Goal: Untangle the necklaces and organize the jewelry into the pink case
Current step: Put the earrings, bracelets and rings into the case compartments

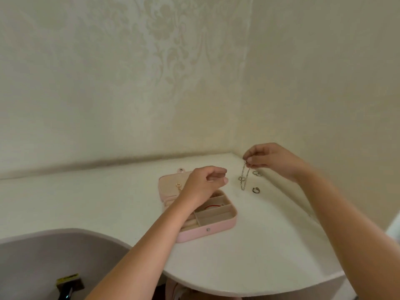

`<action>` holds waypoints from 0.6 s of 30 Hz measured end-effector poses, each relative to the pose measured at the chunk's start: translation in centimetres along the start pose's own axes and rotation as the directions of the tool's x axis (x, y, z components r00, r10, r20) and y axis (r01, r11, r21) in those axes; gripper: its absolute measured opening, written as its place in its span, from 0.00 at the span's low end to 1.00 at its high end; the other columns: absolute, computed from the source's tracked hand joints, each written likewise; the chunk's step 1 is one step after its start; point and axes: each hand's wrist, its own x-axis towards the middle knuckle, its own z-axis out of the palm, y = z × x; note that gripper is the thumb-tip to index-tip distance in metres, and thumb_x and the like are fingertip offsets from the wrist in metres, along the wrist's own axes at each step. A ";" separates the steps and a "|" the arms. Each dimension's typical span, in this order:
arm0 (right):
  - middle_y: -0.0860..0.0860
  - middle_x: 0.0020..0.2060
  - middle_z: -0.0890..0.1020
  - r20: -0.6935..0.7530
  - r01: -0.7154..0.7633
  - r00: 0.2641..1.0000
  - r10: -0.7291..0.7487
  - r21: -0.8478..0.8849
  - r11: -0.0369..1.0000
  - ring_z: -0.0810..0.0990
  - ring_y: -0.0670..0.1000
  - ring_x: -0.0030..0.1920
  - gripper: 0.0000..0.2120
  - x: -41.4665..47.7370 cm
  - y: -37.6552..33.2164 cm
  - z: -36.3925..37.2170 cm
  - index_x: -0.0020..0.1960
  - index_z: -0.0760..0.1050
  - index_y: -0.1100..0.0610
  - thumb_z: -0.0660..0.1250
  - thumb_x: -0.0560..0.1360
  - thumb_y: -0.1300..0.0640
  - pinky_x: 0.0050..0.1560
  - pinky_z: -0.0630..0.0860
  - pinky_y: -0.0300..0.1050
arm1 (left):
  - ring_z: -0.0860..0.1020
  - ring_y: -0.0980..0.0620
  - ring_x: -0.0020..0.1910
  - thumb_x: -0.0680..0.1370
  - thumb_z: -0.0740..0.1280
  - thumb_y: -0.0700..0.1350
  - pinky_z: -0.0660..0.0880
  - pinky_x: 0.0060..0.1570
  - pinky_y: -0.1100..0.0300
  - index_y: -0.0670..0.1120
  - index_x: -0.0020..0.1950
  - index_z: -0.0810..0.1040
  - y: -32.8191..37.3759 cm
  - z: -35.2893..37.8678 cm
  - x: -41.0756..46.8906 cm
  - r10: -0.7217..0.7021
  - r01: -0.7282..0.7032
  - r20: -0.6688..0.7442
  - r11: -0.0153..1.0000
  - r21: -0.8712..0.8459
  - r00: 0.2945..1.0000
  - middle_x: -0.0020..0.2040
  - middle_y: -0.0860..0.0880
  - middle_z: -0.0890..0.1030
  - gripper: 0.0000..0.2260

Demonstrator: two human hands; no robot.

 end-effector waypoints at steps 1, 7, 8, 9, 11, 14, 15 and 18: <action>0.53 0.36 0.81 0.019 0.004 1.000 -0.005 0.034 0.999 0.81 0.47 0.38 0.07 -0.4 -0.4 0.1 0.45 0.78 0.61 0.65 0.75 0.71 0.46 0.78 0.36 | 0.79 0.64 0.50 0.75 0.72 0.44 0.72 0.51 0.72 0.49 0.59 0.79 0.4 0.6 0.3 -0.022 0.023 0.039 0.999 -0.036 0.999 0.53 0.54 0.82 0.13; 0.52 0.34 0.80 0.093 0.055 0.993 -0.069 0.148 0.987 0.81 0.49 0.36 0.07 -2.0 -1.9 1.9 0.46 0.77 0.62 0.65 0.74 0.72 0.42 0.78 0.38 | 0.80 0.57 0.44 0.74 0.73 0.43 0.73 0.50 0.65 0.48 0.46 0.82 2.3 2.4 0.6 -0.006 0.010 0.035 0.994 -0.105 0.999 0.45 0.49 0.85 0.03; 0.52 0.34 0.80 0.077 0.061 0.994 -0.073 0.144 0.988 0.81 0.48 0.35 0.07 -2.3 -2.0 2.0 0.46 0.77 0.61 0.66 0.74 0.72 0.40 0.77 0.36 | 0.80 0.55 0.43 0.74 0.73 0.42 0.74 0.51 0.61 0.49 0.42 0.82 2.3 2.4 0.5 -0.010 0.012 0.024 0.995 -0.095 1.000 0.42 0.49 0.85 0.02; 0.52 0.34 0.79 0.054 0.064 0.996 -0.072 0.136 0.989 0.80 0.47 0.34 0.07 -2.5 -2.0 2.0 0.46 0.77 0.61 0.66 0.74 0.72 0.38 0.76 0.35 | 0.80 0.53 0.42 0.74 0.73 0.42 0.75 0.51 0.58 0.49 0.40 0.81 2.3 2.3 0.3 -0.018 0.021 0.024 0.994 -0.107 1.000 0.39 0.50 0.84 0.04; 0.51 0.33 0.79 0.017 0.069 0.997 -0.070 0.086 0.994 0.80 0.47 0.35 0.08 -3.0 -1.7 2.0 0.45 0.78 0.60 0.68 0.73 0.72 0.40 0.77 0.36 | 0.79 0.51 0.38 0.74 0.72 0.40 0.76 0.47 0.57 0.47 0.39 0.81 2.0 1.9 -0.6 -0.061 0.063 0.017 0.984 -0.165 0.998 0.35 0.50 0.83 0.05; 0.49 0.33 0.81 -0.023 0.046 0.999 -0.048 -0.093 0.995 0.80 0.47 0.36 0.08 -3.8 -0.3 2.5 0.43 0.80 0.56 0.70 0.72 0.69 0.43 0.75 0.40 | 0.78 0.60 0.29 0.72 0.74 0.38 0.75 0.38 0.66 0.46 0.39 0.81 1.0 0.3 -2.1 -0.084 0.077 -0.055 0.990 -0.114 0.995 0.33 0.51 0.81 0.05; 0.48 0.33 0.82 -0.027 0.031 0.999 -0.035 -0.138 0.990 0.80 0.45 0.35 0.09 -4.1 0.2 2.8 0.42 0.80 0.55 0.70 0.72 0.68 0.42 0.73 0.38 | 0.77 0.63 0.28 0.71 0.75 0.38 0.73 0.37 0.69 0.48 0.38 0.80 0.7 -0.3 -2.7 -0.077 0.074 -0.080 0.996 -0.040 0.994 0.32 0.53 0.81 0.07; 0.46 0.32 0.82 0.004 0.030 1.000 -0.030 -0.166 0.986 0.79 0.41 0.34 0.10 -4.9 1.2 4.3 0.42 0.81 0.54 0.71 0.71 0.69 0.41 0.74 0.33 | 0.76 0.64 0.29 0.69 0.77 0.38 0.71 0.37 0.72 0.50 0.37 0.80 0.0 -1.4 -4.1 -0.090 0.099 -0.076 0.986 0.133 0.993 0.31 0.55 0.80 0.09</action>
